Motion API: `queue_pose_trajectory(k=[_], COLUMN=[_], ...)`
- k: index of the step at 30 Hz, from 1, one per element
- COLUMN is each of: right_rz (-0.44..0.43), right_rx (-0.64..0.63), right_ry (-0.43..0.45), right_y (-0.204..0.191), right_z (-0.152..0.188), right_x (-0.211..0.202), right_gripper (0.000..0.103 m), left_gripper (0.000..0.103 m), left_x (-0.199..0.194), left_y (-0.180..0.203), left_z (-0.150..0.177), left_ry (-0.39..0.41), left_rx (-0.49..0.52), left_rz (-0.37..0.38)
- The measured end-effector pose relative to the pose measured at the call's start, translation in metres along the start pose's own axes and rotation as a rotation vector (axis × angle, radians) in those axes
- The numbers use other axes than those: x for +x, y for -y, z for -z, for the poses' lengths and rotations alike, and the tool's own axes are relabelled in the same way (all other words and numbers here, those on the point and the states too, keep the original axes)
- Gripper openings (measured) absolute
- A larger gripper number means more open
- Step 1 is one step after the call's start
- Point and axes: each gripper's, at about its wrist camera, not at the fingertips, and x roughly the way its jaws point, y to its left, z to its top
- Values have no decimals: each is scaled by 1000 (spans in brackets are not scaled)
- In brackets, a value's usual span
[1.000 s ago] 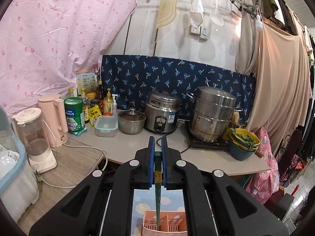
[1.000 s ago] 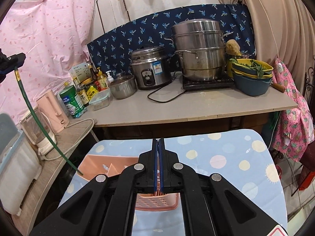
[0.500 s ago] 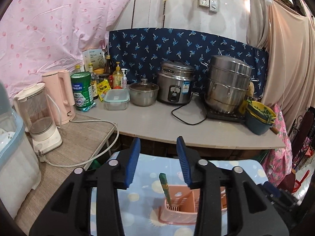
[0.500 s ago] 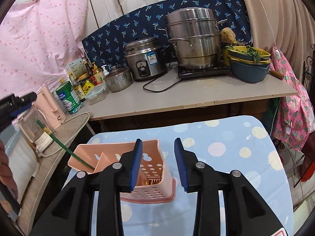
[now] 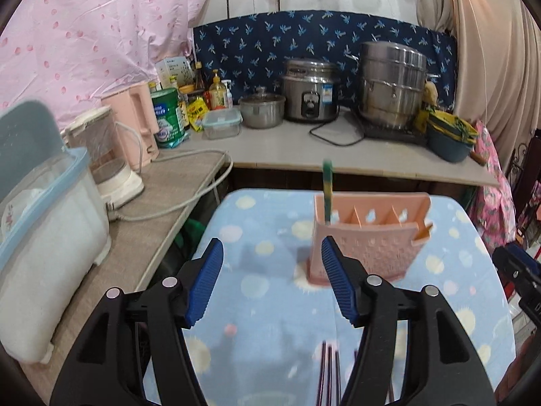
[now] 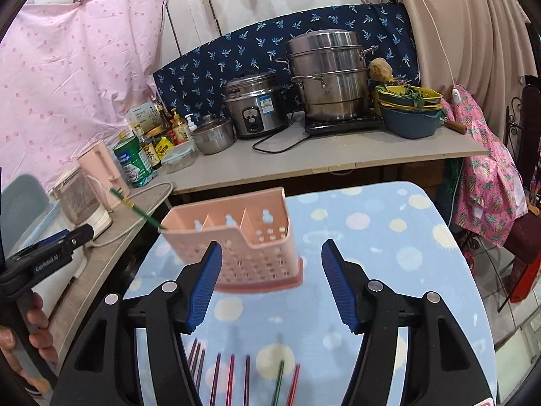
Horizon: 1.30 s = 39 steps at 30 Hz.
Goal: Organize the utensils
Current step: 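Move both tools back over the row of chopsticks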
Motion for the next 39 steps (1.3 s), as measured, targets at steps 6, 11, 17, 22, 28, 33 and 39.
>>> queue_pose_trajectory(k=[6, 11, 17, 22, 28, 33, 39], right_rz=[18, 49, 75, 93, 103, 105, 117], right_rx=[-1, -33, -44, -52, -66, -75, -83], right_ry=[-10, -25, -57, -81, -122, -158, -196], right_y=[-1, -6, -5, -5, -6, -8, -7], right_z=[37, 67, 102, 127, 152, 171, 191], right_x=[-35, -55, -74, -86, -89, -89, -86], right_gripper=[61, 62, 62, 62, 62, 62, 62], left_gripper=[58, 58, 58, 58, 58, 58, 58], left_x=[-22, -43, -60, -66, -66, -64, -60], left_y=[-3, 0, 5, 5, 6, 6, 5], left_z=[46, 76, 107, 130, 157, 175, 193], left_ry=[-47, -41, -58, -83, -119, -151, -187], left_rx=[15, 30, 39, 31, 33, 31, 27], left_rz=[-2, -15, -15, -12, -16, -16, -16])
